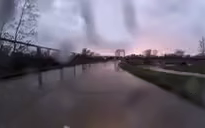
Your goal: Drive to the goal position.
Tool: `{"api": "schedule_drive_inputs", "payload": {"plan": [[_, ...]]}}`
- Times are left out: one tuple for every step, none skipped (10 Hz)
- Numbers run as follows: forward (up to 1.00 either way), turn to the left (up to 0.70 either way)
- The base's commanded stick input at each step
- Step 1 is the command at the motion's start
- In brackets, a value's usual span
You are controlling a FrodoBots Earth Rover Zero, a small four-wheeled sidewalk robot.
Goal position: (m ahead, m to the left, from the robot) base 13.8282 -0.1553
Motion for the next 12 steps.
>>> {"api": "schedule_drive_inputs", "payload": {"plan": [[0.70,0.00],[0.70,0.00],[0.70,0.00],[0.70,0.00],[0.70,0.00],[0.70,0.00],[0.70,0.00],[0.70,0.00],[0.70,0.00],[0.70,0.00],[0.70,0.00],[0.70,0.00]]}}
